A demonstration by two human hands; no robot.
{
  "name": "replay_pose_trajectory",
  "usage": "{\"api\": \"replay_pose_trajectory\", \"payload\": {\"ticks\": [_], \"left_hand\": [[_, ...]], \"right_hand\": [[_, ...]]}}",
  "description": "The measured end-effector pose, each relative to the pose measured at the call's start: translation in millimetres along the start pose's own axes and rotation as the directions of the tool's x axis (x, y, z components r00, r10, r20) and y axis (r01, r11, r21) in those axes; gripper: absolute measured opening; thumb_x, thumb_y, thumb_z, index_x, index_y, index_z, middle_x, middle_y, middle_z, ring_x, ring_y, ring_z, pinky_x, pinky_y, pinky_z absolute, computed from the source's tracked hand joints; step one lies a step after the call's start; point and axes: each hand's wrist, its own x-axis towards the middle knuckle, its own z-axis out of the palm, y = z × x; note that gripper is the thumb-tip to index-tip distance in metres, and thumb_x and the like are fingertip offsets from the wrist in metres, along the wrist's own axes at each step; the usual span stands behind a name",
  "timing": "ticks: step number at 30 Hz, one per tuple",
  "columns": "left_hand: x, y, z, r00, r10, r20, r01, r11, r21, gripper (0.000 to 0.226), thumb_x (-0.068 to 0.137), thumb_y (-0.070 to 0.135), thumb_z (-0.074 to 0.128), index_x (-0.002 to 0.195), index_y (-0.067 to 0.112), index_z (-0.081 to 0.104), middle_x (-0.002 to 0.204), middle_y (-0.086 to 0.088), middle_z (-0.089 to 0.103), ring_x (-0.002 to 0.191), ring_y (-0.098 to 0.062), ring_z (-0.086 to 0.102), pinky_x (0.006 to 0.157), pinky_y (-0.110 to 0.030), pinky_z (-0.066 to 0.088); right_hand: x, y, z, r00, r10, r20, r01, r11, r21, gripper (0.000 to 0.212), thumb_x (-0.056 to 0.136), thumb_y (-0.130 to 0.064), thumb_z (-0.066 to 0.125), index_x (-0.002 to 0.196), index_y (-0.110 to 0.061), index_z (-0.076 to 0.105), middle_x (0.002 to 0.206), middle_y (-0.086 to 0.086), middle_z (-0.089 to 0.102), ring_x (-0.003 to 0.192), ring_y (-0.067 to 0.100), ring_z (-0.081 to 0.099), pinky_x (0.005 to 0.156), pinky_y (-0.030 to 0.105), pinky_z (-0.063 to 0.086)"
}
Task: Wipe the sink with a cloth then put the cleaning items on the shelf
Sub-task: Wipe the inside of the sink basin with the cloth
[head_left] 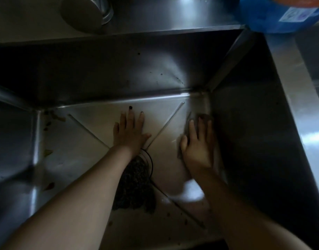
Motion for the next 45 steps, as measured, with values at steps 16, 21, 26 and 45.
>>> {"api": "replay_pose_trajectory", "payload": {"ticks": [16, 21, 26, 45], "left_hand": [[5, -6, -4, 0.997, 0.048, 0.067, -0.039, 0.991, -0.126, 0.080, 0.086, 0.052, 0.046, 0.146, 0.034, -0.004, 0.154, 0.000, -0.022, 0.140, -0.024, -0.023, 0.112, -0.047, -0.004], [-7, -10, -13, 0.995, 0.089, -0.034, -0.095, 0.949, -0.302, 0.077, 0.089, 0.038, 0.047, 0.147, 0.027, -0.001, 0.157, -0.001, -0.008, 0.143, -0.022, -0.011, 0.114, -0.043, -0.001], [-47, -11, 4, 0.987, 0.127, -0.097, -0.139, 0.983, -0.119, 0.062, 0.093, 0.037, 0.037, 0.147, 0.020, 0.013, 0.156, -0.009, 0.000, 0.143, -0.029, -0.006, 0.115, -0.045, 0.006], [-63, -26, 23, 0.986, 0.132, 0.100, -0.130, 0.991, -0.024, 0.069, 0.088, 0.060, 0.035, 0.146, 0.032, 0.009, 0.156, -0.002, -0.009, 0.142, -0.024, -0.013, 0.113, -0.045, 0.001]], "right_hand": [[13, -14, -17, 0.998, -0.066, -0.003, 0.066, 0.997, 0.050, 0.056, 0.096, -0.029, 0.040, 0.148, -0.016, 0.024, 0.157, 0.012, 0.013, 0.145, 0.031, -0.001, 0.116, 0.034, -0.006], [-34, -23, -13, 0.979, -0.114, 0.167, 0.103, 0.992, 0.071, 0.058, 0.098, -0.030, 0.037, 0.149, -0.016, 0.013, 0.158, 0.012, -0.001, 0.144, 0.035, -0.009, 0.116, 0.034, -0.008], [-70, -40, -6, 0.955, -0.153, 0.256, 0.149, 0.988, 0.036, 0.058, 0.099, -0.030, 0.030, 0.150, -0.016, 0.003, 0.157, 0.011, -0.010, 0.142, 0.035, -0.018, 0.114, 0.033, -0.013], [-38, -54, 8, 0.951, -0.193, 0.243, 0.199, 0.980, 0.001, 0.056, 0.101, -0.035, 0.024, 0.150, -0.024, 0.000, 0.158, 0.004, -0.010, 0.144, 0.028, -0.015, 0.115, 0.040, 0.009]]}}
